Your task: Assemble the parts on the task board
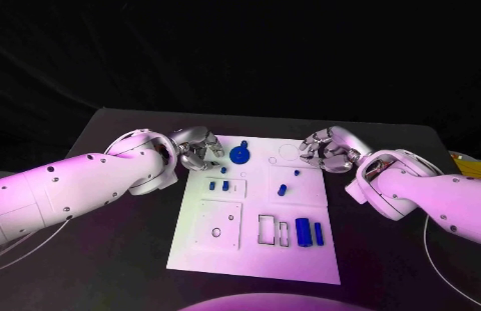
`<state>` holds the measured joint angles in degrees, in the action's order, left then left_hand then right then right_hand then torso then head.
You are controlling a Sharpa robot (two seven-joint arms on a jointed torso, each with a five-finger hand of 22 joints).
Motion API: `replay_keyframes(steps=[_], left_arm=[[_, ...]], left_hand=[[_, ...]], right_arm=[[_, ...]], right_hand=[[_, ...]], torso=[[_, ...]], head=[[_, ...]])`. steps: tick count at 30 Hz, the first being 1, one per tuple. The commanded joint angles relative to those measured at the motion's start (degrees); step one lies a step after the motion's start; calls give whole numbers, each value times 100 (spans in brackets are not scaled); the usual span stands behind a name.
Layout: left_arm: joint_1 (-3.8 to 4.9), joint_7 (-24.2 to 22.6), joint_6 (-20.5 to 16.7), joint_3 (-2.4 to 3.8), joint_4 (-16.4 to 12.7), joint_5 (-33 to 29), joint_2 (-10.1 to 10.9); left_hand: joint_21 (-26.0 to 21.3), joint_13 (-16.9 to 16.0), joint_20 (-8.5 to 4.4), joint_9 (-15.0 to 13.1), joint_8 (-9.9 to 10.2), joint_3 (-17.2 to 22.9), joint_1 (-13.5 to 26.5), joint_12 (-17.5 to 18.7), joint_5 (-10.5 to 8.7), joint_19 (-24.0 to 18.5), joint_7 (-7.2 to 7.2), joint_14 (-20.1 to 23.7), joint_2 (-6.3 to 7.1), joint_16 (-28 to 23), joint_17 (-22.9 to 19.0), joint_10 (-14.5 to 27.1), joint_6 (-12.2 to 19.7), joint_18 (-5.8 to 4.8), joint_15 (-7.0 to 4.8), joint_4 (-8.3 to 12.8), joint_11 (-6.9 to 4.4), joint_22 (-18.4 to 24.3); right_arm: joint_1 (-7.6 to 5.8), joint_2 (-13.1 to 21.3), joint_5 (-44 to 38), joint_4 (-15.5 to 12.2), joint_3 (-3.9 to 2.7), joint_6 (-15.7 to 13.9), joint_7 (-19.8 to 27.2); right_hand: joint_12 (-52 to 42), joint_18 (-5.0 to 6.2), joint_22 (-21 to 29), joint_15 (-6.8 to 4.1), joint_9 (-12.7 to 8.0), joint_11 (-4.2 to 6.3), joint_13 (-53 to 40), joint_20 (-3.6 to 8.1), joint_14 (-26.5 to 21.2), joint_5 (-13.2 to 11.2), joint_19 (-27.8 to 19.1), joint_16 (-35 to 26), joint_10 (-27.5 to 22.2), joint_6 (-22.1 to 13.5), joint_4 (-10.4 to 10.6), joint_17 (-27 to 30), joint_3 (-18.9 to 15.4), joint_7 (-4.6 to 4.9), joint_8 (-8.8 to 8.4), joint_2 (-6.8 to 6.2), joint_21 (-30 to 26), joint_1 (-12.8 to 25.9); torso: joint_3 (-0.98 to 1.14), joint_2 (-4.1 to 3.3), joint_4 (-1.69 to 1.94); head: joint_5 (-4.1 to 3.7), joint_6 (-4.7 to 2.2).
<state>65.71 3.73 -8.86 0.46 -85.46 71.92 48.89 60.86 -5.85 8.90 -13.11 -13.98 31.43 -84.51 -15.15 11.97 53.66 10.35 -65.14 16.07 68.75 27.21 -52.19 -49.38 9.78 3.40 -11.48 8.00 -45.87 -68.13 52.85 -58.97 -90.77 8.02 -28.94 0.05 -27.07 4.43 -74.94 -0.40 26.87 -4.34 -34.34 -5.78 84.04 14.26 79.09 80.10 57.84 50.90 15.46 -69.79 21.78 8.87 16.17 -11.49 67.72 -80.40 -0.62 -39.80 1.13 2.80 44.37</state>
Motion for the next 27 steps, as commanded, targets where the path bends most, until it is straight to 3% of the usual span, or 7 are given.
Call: replay_keyframes(steps=[1, 6, 12, 19, 27], left_arm=[[7, -949, -610, 31, -80, -1884, 118], [9, -1651, -730, 54, -195, -3569, 327], [7, -2202, -559, 60, -335, -5045, 484], [4, -2491, -519, 59, -407, -5625, 534], [3, -2559, -514, 57, -428, -5815, 552]], left_hand=[[-128, -2, 11, 6, 27, -66, 6, -75, 19, -110, 59, 73, -59, -44, -60, 27, -52, 75, 5, -28, -6, 138], [-407, -70, 14, -9, -56, -63, -35, -422, 18, -256, 71, 368, -130, -286, -260, -172, -273, 83, -3, -95, -21, 314], [-591, -151, -19, -17, -56, -23, -66, -705, 11, -332, 46, 543, -199, -500, -408, -379, -305, 79, -39, -58, -77, 420], [-625, -147, -23, -20, -54, -49, -41, -709, 8, -328, 43, 533, -192, -490, -408, -308, -303, 79, -33, -57, -69, 442], [-650, -144, -20, -22, -55, -63, -29, -708, 8, -331, 49, 554, -191, -496, -411, -254, -302, 76, -25, -56, -59, 457]], right_arm=[[4, 16, -780, 5, -1, 535, 66], [2, 30, -2110, -42, -6, 983, -137], [1, -9, -3303, -101, -8, 1312, -450], [3, -155, -4005, -71, -8, 1323, -808], [9, -268, -4220, -50, -7, 1346, -964]], right_hand=[[610, 36, -229, 85, -25, -70, 617, -46, 80, -43, 52, 21, 20, 65, -88, -37, 196, 48, -63, -98, 49, -133], [1064, -6, -367, 114, -74, -102, 1168, -71, 150, -97, 170, 122, 57, 120, -225, -205, 361, 29, -159, -203, 247, -180], [1211, -23, -426, 114, -93, -101, 1386, -72, 175, -125, 217, 151, 78, 165, -276, -252, 377, 4, -196, -280, 330, -153], [1293, -51, -501, 141, -115, -139, 1536, -79, 207, -129, 281, 185, 103, 171, -268, -310, 351, 67, -243, -325, 449, -79], [1319, -59, -527, 149, -120, -146, 1588, -89, 215, -124, 303, 195, 110, 187, -284, -326, 371, 74, -253, -307, 489, -96]], torso=[[6, 1, -5], [2, 2, 2], [-8, -2, 4], [4, 1, 7], [3, -12, 12]], head=[[-45, -34], [-197, -70], [-288, -89], [-281, -108], [-269, -98]])
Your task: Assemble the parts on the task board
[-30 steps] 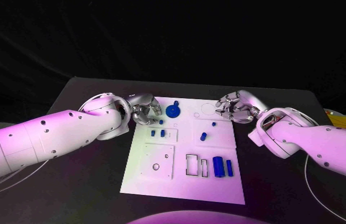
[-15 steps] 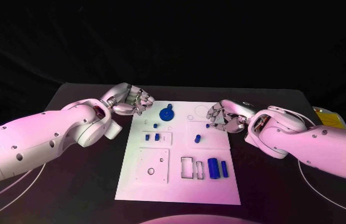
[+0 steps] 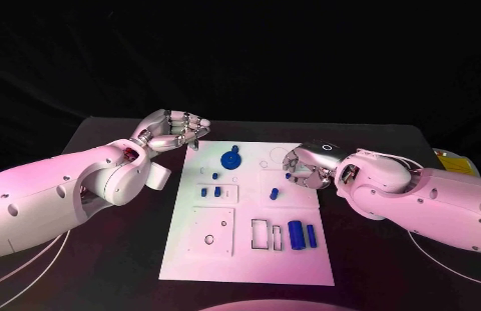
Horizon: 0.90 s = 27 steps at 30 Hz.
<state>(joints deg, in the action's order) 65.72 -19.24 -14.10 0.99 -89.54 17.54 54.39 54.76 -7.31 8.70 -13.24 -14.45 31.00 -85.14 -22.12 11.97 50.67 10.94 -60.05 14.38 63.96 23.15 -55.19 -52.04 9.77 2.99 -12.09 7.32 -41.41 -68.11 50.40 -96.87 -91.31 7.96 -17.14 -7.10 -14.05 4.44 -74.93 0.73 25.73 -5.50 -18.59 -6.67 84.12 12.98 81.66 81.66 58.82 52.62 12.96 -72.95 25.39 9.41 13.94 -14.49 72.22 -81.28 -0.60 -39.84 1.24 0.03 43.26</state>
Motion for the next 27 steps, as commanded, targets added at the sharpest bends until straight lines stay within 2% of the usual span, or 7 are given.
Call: replay_keyframes(steps=[1, 5, 8, 14, 20, 27], left_arm=[[2, -263, 9, 3, -20, -387, 6], [2, -259, 15, 2, -19, -409, 15], [2, -248, 20, 2, -19, -418, 20], [2, -217, 20, 2, -22, -425, 29], [2, -185, 22, 2, -27, -426, 42], [2, -163, 15, 2, -30, -427, 49]], left_hand=[[-44, 4, 1, -10, -8, -23, 38, -11, 7, -33, -9, 47, -22, -18, -5, 51, -35, 78, 17, 4, 11, 13], [-48, 4, 2, -10, -8, -27, 42, -12, 7, -33, -7, 50, -22, -18, -5, 59, -34, 77, 19, 3, 13, 15], [-53, 5, 3, -10, -6, -31, 45, -12, 6, -34, -5, 53, -20, -18, -5, 70, -31, 77, 21, 3, 15, 19], [-63, 5, 6, -9, -2, -40, 51, -15, 5, -34, 1, 58, -18, -17, -5, 88, -21, 76, 25, 3, 20, 25], [-73, 6, 8, -7, 4, -47, 50, -17, 4, -32, 6, 61, -16, -15, -5, 111, -8, 76, 28, 8, 25, 31], [-80, 7, 11, -6, 8, -53, 51, -18, 2, -31, 11, 63, -14, -14, -4, 130, 1, 76, 32, 11, 30, 36]], right_arm=[[8, -34, -442, 8, -1, 176, -259], [20, -63, -479, 21, 0, 189, -291], [33, -87, -498, 36, 1, 209, -307], [80, -128, -511, 59, 3, 279, -331], [122, -162, -534, 91, 3, 325, -367], [163, -234, -573, 137, 5, 323, -413]], right_hand=[[19, -62, -536, 37, -6, -29, 26, -1, 207, 6, 53, 39, 22, 25, -40, -10, 19, 19, -30, 3, 51, -16], [28, -65, -550, 34, -7, -26, 65, -4, 210, 16, 66, 41, 52, 52, -56, -12, 51, 16, -31, 34, 73, -36], [32, -69, -566, 29, -6, -17, 106, -4, 208, 19, 78, 37, 97, 94, -71, -4, 87, 8, -25, 63, 95, -49], [14, -107, -683, -18, 9, 40, 220, 25, 217, -96, 169, 48, 313, 267, -162, -27, 223, -52, 15, 148, 285, -115], [10, -146, -795, -71, 29, 105, 301, 71, 231, -110, 251, 64, 516, 435, -242, -55, 316, -115, 59, 193, 465, -110], [15, -160, -835, -88, 37, 125, 328, 85, 236, -110, 280, 72, 577, 485, -270, -71, 348, -133, 72, 221, 530, -108]], torso=[[3, -9, -2], [-1, -11, -6], [3, -13, -5], [6, -10, -5], [7, -12, -10], [9, -9, -9]], head=[[13, 16], [23, 36], [26, 47], [35, 71], [44, 85], [40, 103]])
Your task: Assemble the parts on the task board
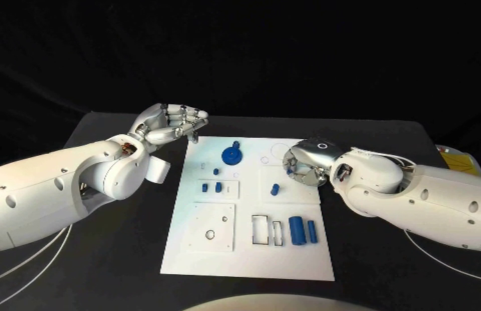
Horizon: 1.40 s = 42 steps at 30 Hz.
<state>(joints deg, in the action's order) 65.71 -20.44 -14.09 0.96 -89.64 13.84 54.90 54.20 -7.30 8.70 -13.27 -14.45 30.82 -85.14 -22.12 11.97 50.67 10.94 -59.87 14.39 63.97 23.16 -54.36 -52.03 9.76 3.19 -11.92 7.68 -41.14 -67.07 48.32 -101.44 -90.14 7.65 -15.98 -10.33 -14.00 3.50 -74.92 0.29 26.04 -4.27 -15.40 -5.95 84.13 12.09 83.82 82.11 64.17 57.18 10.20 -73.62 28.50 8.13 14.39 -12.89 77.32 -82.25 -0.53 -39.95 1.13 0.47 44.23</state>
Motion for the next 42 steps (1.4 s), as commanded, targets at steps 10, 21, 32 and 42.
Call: replay_keyframes(steps=[10, 21, 32, 42], left_arm=[[3, -7, -7, 4, -22, -57, 9], [3, 17, -16, 4, -31, -57, 15], [3, 30, -19, 4, -32, -57, 17], [3, 48, -15, 4, -22, -57, 13]], left_hand=[[-37, 6, 15, 0, 17, -46, 52, -24, 2, -30, 21, 53, -13, -12, -5, 76, 22, 76, 19, -1, 2, 18], [-52, 6, 21, 2, 24, -52, 44, -31, 5, -31, 30, 70, -16, -15, -6, 113, 40, 75, 27, 8, 11, 27], [-67, 8, 27, 1, 23, -60, 40, -35, 6, -35, 37, 89, -18, -19, -9, 153, 44, 74, 35, 16, 20, 35], [-93, 11, 38, 0, 23, -75, 41, -40, 9, -44, 48, 123, -20, -26, -13, 223, 54, 73, 49, 23, 35, 49]], right_arm=[[105, -89, -199, 31, 38, 83, -237], [116, -66, -252, -43, 38, -71, -318], [98, 21, -227, -208, 28, -488, -297], [25, 136, -136, -412, -13, -651, -270]], right_hand=[[71, -93, -921, -90, 42, 52, 121, 59, 245, -269, 120, 32, 216, 169, -152, -9, 250, -53, 58, 273, 145, -36], [124, -112, -980, -119, 114, 86, 201, 87, 244, -269, 158, 15, 381, 263, -322, 27, 450, -78, 115, 376, 231, -10], [146, -122, -1006, -126, 135, 92, 223, 94, 239, -274, 179, -1, 417, 269, -358, 62, 496, -83, 125, 374, 276, 22], [158, -125, -1015, -127, 143, 92, 233, 96, 239, -284, 185, -3, 426, 272, -372, 67, 511, -83, 129, 367, 290, 39]], torso=[[-1, 4, 1], [-1, 9, 3], [-6, 10, 3], [-14, 18, 7]], head=[[-11, 20], [-25, 30], [-37, 12], [-31, 9]])
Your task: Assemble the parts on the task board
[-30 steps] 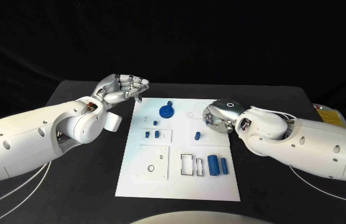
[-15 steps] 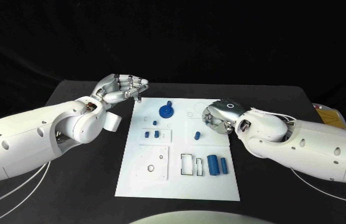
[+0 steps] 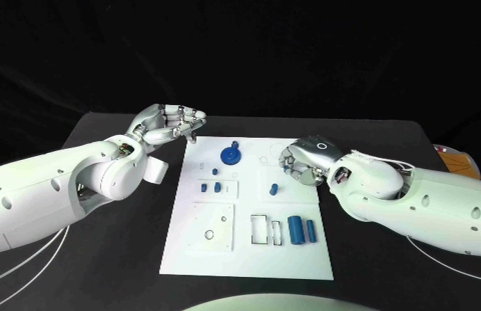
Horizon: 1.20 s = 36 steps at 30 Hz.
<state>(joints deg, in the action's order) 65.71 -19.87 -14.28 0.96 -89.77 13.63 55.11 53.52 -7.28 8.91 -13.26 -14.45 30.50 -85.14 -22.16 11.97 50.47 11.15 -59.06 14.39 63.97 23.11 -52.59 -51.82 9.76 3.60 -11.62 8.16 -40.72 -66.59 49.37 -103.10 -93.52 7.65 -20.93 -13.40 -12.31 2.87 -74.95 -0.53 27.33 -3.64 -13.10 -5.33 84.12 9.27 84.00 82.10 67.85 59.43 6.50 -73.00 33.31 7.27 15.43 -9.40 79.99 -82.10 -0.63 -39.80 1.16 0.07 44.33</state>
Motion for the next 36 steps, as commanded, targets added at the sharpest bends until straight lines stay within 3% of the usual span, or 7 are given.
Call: replay_keyframes(steps=[1, 8, 12, 19, 21, 24, 36], left_arm=[[3, -7, 4, 4, -8, -35, -10], [3, 1, 4, 4, -10, -35, -16], [3, 3, 8, 4, -8, -35, -36], [3, -4, 19, 4, 4, -36, -83], [3, -11, 19, 4, 11, -40, -100], [3, -18, 17, 4, 23, -58, -130], [3, -20, -3, -3, 58, -113, -242]], left_hand=[[-28, 10, 19, -2, 23, -46, 42, -37, 9, -26, 29, 47, -20, -27, -9, 55, 35, 73, 10, -7, -10, 9], [-39, 11, 24, -1, 24, -53, 43, -40, 9, -31, 33, 61, -19, -30, -10, 80, 42, 73, 15, -4, -5, 14], [-42, 12, 26, -1, 25, -55, 43, -41, 9, -33, 35, 66, -19, -31, -11, 90, 45, 72, 17, -3, -3, 16], [-51, 12, 30, -1, 26, -59, 44, -45, 10, -38, 40, 79, -21, -34, -13, 109, 52, 72, 22, -2, 2, 21], [-55, 12, 31, -1, 26, -60, 43, -47, 10, -40, 41, 86, -23, -37, -14, 115, 53, 72, 23, -1, 3, 23], [-55, 12, 31, -1, 26, -60, 43, -47, 10, -40, 41, 86, -23, -37, -14, 115, 53, 72, 23, -1, 3, 23], [-63, 11, 35, -1, 27, -66, 48, -55, 9, -44, 44, 97, -24, -40, -16, 123, 58, 72, 28, -4, 7, 27]], right_arm=[[-36, 57, 48, -115, -21, -158, 35], [-118, 207, 125, -453, -60, -190, 20], [-134, 193, 156, -671, -68, -230, 32], [-93, -132, 205, -913, -66, -229, 86], [-59, -250, 209, -946, -64, -226, 105], [15, -434, 213, -984, -58, -220, 138], [485, -1031, 240, -855, -7, -142, 271]], right_hand=[[-3, -61, -1012, -46, 21, 29, 10, 34, 241, -15, 165, -1, 66, 49, -9, 2, 38, 2, 27, 13, 20, 41], [9, -63, -1018, -46, 30, 30, 19, 36, 241, -39, 170, -2, 77, 50, -19, 6, 48, 0, 31, 6, 30, 65], [9, -63, -1018, -46, 30, 30, 19, 36, 241, -39, 170, -2, 77, 50, -19, 6, 48, 0, 31, 6, 30, 65], [19, -64, -1021, -47, 35, 31, 27, 36, 237, -53, 171, -12, 82, 49, -26, 27, 56, -1, 31, 3, 33, 80], [19, -64, -1021, -47, 35, 31, 27, 36, 237, -53, 171, -12, 82, 49, -26, 27, 56, -1, 31, 3, 33, 80], [20, -63, -1019, -47, 36, 30, 27, 36, 236, -53, 169, -15, 82, 49, -27, 34, 58, -1, 31, 3, 28, 81], [37, -65, -1024, -45, 40, 26, 38, 37, 229, -58, 173, -31, 79, 37, -33, 67, 66, 5, 26, -1, 36, 107]], torso=[[-3, 4, 3], [-8, 0, -7], [1, 2, -5], [-1, 10, -2], [-2, 14, 6], [-5, 9, 17], [-11, -4, -3]], head=[[10, -2], [48, -3], [95, 0], [218, 13], [238, 17], [336, 30], [560, 83]])
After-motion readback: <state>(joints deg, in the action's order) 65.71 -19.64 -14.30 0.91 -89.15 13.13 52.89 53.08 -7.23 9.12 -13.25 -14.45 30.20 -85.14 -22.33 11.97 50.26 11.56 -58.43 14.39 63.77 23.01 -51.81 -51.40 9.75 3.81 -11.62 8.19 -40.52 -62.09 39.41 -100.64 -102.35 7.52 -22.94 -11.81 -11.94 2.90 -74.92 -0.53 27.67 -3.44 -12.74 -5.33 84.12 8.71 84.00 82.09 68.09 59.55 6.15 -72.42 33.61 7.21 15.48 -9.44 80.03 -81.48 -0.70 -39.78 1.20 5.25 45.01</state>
